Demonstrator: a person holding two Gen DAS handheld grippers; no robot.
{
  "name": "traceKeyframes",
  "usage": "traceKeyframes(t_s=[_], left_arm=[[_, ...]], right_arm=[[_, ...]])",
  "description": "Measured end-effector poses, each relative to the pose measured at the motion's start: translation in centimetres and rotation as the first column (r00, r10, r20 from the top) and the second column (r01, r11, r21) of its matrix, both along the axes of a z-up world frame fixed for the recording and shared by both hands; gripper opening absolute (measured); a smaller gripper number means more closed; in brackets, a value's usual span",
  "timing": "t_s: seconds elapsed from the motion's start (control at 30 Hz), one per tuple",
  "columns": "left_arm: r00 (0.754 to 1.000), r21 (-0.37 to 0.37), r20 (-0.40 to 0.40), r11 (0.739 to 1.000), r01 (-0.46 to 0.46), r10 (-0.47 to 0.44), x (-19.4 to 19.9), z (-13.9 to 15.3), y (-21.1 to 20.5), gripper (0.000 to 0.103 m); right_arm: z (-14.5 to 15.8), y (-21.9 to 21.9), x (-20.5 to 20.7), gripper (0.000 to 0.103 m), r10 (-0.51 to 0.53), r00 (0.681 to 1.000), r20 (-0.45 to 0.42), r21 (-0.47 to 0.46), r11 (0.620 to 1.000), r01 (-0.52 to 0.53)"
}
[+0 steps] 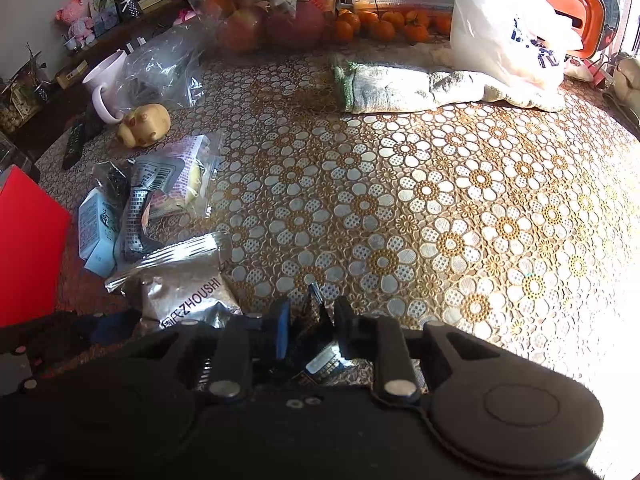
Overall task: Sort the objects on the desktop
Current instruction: 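Grasp the silver foil bag with the left gripper while the right grasps the black snack packet, then carry the foil bag and black packet over the red box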
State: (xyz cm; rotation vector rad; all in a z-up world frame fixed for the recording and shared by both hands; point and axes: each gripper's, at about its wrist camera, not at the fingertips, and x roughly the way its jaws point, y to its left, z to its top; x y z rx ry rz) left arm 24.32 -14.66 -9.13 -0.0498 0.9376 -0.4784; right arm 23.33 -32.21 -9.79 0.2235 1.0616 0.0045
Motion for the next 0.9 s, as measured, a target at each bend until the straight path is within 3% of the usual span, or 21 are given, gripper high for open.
traceKeyframes(t_s=[0.9], left_arm=[[1.000,-0.057,0.006,0.998,-0.010,0.010,-3.0,2.4,2.6,0.039]], right_arm=[[2.9,-0.9,-2.1,0.011,-0.001,0.998,0.056,-0.002,1.000,0.001]])
